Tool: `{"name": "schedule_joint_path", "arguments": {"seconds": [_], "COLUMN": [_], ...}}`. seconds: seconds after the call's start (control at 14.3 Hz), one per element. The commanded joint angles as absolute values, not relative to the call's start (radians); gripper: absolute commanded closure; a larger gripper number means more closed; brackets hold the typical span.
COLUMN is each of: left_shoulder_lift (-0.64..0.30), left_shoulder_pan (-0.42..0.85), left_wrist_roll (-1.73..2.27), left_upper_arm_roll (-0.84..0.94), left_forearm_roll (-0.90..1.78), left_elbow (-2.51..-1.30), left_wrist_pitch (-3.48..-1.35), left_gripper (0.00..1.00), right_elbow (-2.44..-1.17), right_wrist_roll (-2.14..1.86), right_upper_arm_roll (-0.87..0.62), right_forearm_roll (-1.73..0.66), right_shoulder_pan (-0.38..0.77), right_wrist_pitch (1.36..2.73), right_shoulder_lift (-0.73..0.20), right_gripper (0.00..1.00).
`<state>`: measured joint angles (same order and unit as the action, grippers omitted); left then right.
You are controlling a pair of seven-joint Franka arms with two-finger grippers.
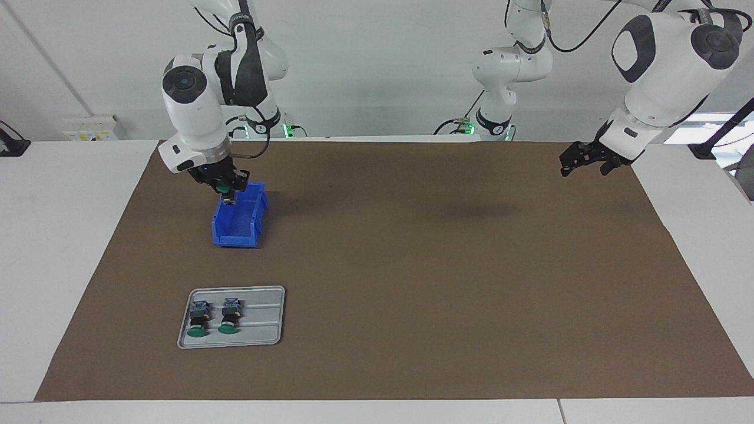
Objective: Place and press button with both arms
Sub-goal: 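Lower the green button into the blue bin with the right gripper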
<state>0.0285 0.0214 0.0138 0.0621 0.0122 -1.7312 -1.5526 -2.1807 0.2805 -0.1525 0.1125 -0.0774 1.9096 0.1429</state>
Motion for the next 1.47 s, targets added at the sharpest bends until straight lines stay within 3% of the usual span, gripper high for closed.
{"name": "schedule_joint_path", "arguments": {"seconds": [0.0,0.49,1.4], "left_shoulder_lift": [0.028,0.028,0.028], "left_shoulder_pan": [0.017,0.017,0.017], "left_wrist_roll": [0.002,0.002,0.002], "left_upper_arm_roll": [0.061,0.061,0.061], "left_forearm_roll": [0.020,0.020,0.020], "left_elbow": [-1.723,-1.723,-1.723], "left_wrist_pitch": [-1.555,-1.555,-1.555], "left_gripper": [0.00,0.00,0.00], "right_elbow": [-2.204,-2.284,-2.307], "right_wrist_roll": [0.259,0.262,0.230], "right_upper_arm_roll": [-0.161,-0.161,-0.161], "right_forearm_roll": [0.129,0.129,0.129], "right_shoulder_pan": [-0.087,-0.080,-0.087], "right_wrist_pitch": [1.959,2.114,2.117], "right_shoulder_lift": [0.118,0.052,0.038], "right_gripper": [0.95,0.95,0.93]}}
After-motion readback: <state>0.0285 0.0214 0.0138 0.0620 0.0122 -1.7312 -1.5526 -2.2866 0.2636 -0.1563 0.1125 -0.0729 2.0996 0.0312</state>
